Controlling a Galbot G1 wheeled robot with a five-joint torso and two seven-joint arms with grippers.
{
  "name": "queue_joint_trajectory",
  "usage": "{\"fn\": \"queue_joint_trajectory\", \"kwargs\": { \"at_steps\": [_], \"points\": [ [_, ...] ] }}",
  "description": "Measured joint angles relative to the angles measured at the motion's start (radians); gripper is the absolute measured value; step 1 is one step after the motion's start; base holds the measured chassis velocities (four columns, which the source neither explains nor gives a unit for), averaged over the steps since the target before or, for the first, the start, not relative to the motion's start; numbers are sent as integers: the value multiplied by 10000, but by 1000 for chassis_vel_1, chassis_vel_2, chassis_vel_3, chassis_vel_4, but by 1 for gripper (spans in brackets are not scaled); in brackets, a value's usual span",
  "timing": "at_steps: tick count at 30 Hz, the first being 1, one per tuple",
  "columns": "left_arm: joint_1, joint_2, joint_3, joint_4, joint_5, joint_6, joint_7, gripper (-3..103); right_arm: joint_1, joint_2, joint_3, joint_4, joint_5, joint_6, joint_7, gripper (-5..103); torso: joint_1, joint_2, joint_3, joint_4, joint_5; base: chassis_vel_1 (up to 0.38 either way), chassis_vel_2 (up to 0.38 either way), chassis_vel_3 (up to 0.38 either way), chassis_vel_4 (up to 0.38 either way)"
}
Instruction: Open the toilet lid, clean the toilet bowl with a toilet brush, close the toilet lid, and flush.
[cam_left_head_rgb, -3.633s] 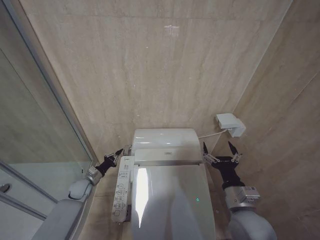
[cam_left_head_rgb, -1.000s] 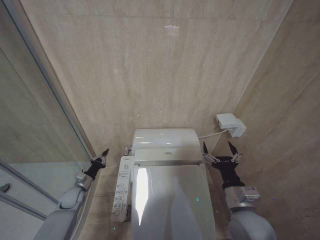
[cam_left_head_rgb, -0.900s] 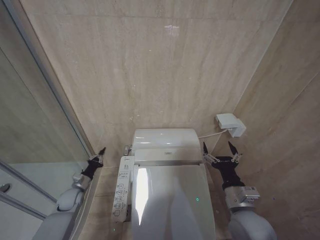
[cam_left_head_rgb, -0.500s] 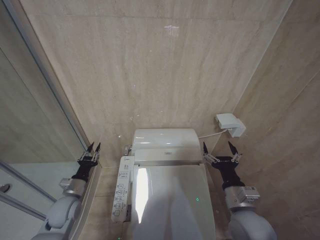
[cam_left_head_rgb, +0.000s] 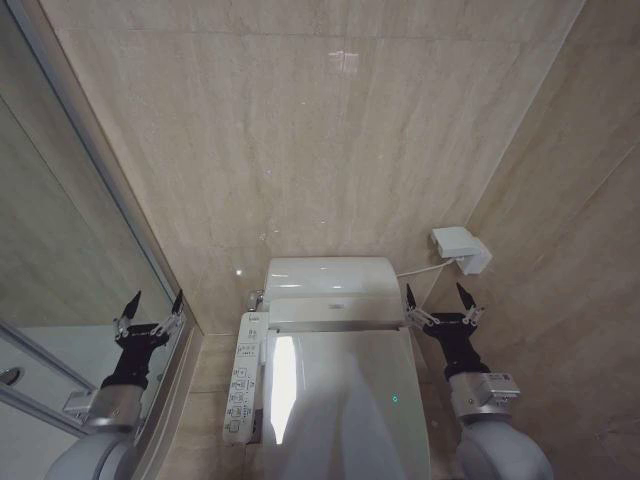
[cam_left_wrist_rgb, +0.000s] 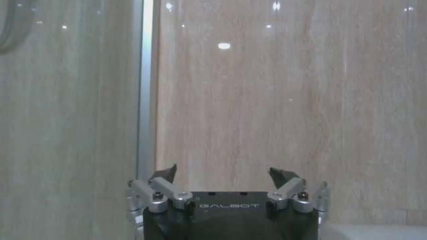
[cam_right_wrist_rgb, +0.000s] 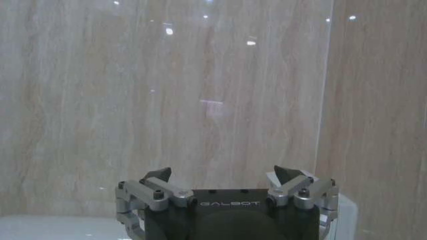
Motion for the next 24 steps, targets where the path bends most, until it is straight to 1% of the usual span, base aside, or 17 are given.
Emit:
{"fn": "queue_joint_trajectory", "kwargs": {
  "at_steps": [5, 6, 8, 11, 14, 19, 20, 21, 23, 24],
  "points": [
    [430, -119, -121, -480, -206, 47, -198, 89, 0, 0, 0, 0, 0, 0, 0, 100, 0, -1, 0, -1, 0, 0, 0, 0, 0],
    [525, -149, -121, -579, -237, 69, -238, 100, 0, 0, 1, 0, 0, 0, 0, 100, 0, -1, 0, -1, 0, 0, 0, 0, 0],
    [633, -181, -119, -700, -259, 94, -264, 100, 0, 0, 0, -1, 0, 0, -1, 100, 0, -1, 0, 0, 0, 0, 0, 0, 0],
    [1040, -344, -132, -1283, -389, 378, -377, 100, 0, 0, 0, 0, 0, 0, 0, 100, 0, -1, 1, 0, 0, 0, 0, 0, 0],
    [1250, -394, -120, -1612, -463, 527, -377, 100, 0, 0, 1, 0, 0, 0, 0, 100, 0, -1, 0, 0, 0, 0, 0, 0, 0],
    [1467, -428, -203, -1874, -514, 588, 2, 100, 0, 0, 1, 0, 0, 0, 0, 100, 0, -1, 0, 0, 0, 0, 0, 0, 0],
    [1467, -428, -203, -1874, -514, 588, 2, 100, 0, 0, 1, 0, 0, 0, 0, 100, 0, -1, 0, 0, 0, 0, 0, 0, 0],
    [1508, -430, -219, -1933, -497, 669, 6, 100, 0, 1, 1, 0, 0, 0, 0, 100, 0, -1, 0, -1, 0, 0, 0, 0, 0],
    [1643, -438, -224, -2166, -477, 1040, -38, 100, 0, 0, 1, 0, 0, 0, 0, 100, 0, -1, 0, 1, 0, 0, 0, 0, 0],
    [1643, -438, -224, -2166, -477, 1040, -38, 100, 0, 0, 1, 0, 0, 0, 0, 100, 0, -1, 0, 1, 0, 0, 0, 0, 0]
  ]
}}
